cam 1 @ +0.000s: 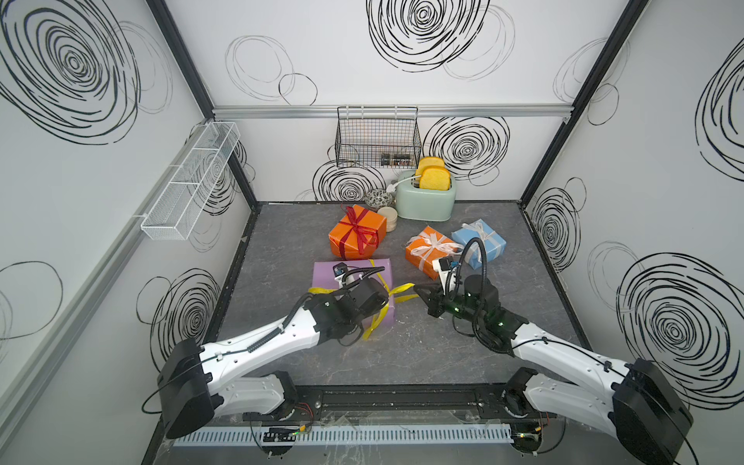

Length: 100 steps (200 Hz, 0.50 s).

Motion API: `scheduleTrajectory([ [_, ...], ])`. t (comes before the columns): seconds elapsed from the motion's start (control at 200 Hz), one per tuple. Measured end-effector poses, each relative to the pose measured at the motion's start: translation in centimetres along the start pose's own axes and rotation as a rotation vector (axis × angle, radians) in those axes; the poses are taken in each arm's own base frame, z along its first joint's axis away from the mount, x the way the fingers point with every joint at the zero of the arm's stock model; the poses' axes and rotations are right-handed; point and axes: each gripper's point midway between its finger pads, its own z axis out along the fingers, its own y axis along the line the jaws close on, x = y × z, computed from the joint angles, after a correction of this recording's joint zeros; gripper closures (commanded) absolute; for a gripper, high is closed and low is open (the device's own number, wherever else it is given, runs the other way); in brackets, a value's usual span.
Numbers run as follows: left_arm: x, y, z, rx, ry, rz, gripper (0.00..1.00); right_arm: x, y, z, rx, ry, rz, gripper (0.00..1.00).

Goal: Untie the ribbon bows on the gift boxes
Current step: Untie the ribbon from the gift box.

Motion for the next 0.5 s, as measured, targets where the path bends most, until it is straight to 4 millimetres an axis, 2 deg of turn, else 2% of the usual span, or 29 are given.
scheduleTrajectory([
  [0.28,-5.2,1.3,-1.7,0.040,-0.088,-0.071,0.95,0.2,-0.8,0.2,0.040,0.002,0.005,0.97],
  [0.5,-10.3,5.1,-3.0,0.012,-0.189,-0.165,0.95,1.5,-2.3,1.0,0.098,0.051,0.021,0.97],
])
